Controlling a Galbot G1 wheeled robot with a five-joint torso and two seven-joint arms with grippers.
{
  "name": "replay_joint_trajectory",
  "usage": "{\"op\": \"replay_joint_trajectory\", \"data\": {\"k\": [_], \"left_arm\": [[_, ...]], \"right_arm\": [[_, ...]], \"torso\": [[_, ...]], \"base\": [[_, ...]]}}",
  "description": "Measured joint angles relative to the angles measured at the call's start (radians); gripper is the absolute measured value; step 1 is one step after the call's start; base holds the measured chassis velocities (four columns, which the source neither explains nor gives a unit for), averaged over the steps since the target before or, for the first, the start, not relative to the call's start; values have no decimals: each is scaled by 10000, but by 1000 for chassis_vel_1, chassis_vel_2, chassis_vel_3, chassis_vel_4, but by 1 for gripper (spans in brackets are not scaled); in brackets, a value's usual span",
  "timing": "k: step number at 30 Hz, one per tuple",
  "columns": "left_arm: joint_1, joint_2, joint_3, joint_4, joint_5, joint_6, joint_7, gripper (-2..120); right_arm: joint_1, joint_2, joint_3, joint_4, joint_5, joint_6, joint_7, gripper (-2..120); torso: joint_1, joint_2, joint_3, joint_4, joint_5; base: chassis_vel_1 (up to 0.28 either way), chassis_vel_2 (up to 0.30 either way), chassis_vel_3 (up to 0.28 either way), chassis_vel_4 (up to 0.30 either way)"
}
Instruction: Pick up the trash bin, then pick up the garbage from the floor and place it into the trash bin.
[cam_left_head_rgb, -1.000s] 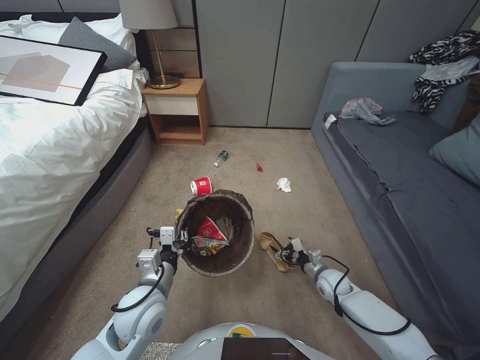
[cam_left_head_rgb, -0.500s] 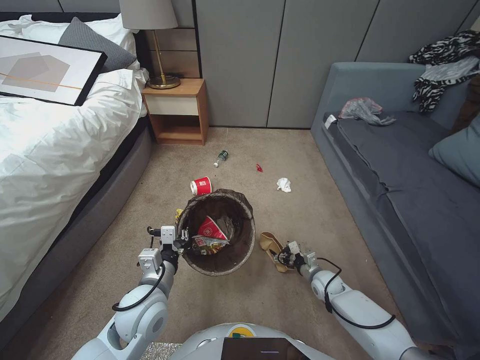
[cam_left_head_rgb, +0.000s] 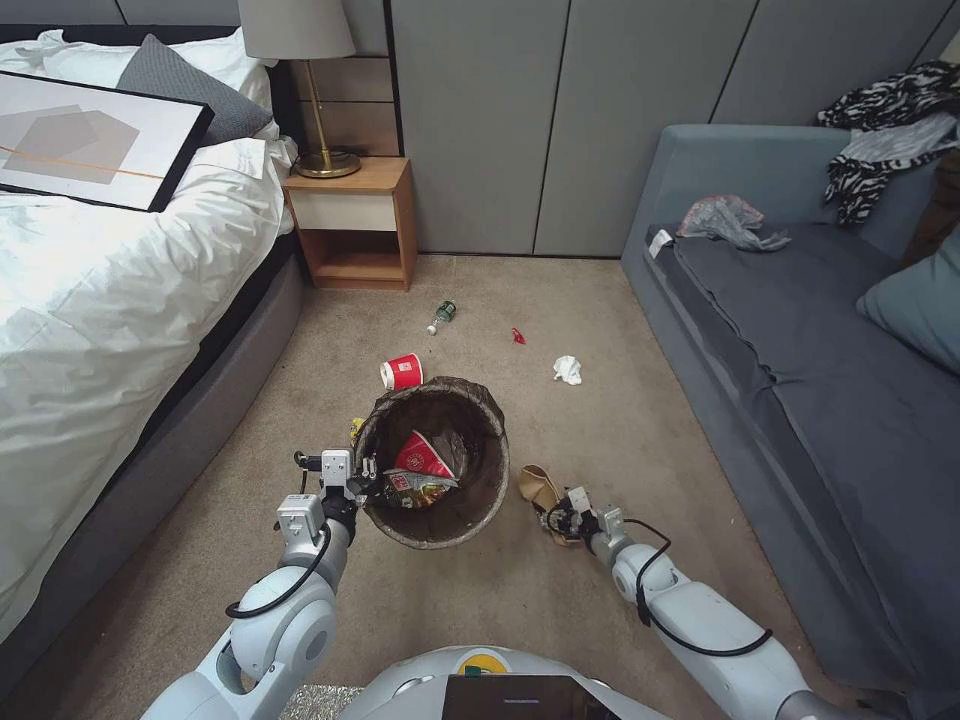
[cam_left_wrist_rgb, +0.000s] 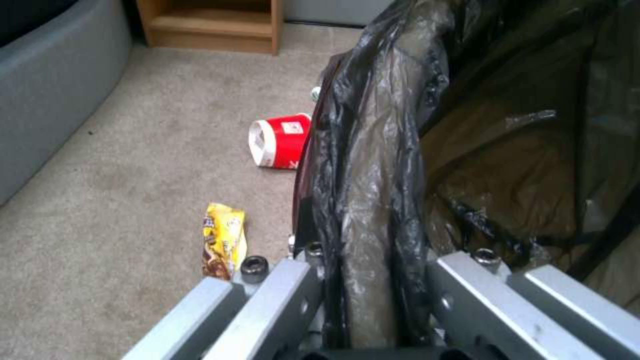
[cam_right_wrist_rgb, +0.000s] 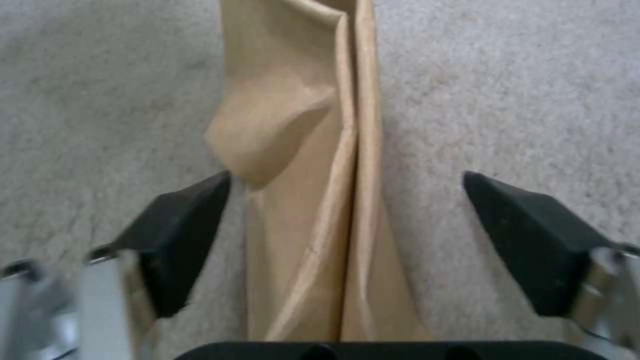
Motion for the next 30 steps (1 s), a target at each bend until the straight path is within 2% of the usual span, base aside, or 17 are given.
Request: {"op": "replay_joint_trajectory", "data": {"k": [3, 4, 11, 12, 18, 22, 23, 30], "left_arm": [[-8, 33, -6, 0, -21, -2, -4, 2], [-8, 33, -6, 0, -21, -2, -4, 2], [-14, 33, 49, 0, -23, -9, -8, 2], [-14, 33, 49, 0, -23, -9, -8, 2], [-5, 64, 64, -16, -18, -10, -17, 2], [10, 71, 64, -33, -14, -10, -20, 2], [26, 73, 66, -41, -8, -10, -20, 2], [71, 64, 69, -101, 12, -10, -24, 2]], "right_arm": [[-80, -59, -7, 128, -14, 40, -36, 67], [-80, -59, -7, 128, -14, 40, -36, 67], [-214, -205, 46, 495, -5, 45, 78, 38], [-214, -205, 46, 495, -5, 45, 78, 38], [-300, -264, 123, 669, 15, 89, 329, 14], [-313, -262, 146, 712, 15, 90, 444, 6], [-320, -253, 179, 761, 10, 90, 552, 0], [-359, -237, 395, 1201, 6, 101, 1113, 0]], "torso": [[0, 0, 1, 1, 3], [0, 0, 1, 1, 3], [0, -1, 1, 0, 3], [0, -1, 1, 0, 3], [0, -2, 2, -1, 5], [0, -2, 2, -2, 5], [0, -1, 1, -1, 4], [0, -2, 2, -1, 3]], "base": [[0, 0, 0, 0], [0, 0, 0, 0], [0, 0, 0, 0], [0, 0, 0, 0], [0, 0, 0, 0], [0, 0, 0, 0], [0, 0, 0, 0], [0, 0, 0, 0]]}}
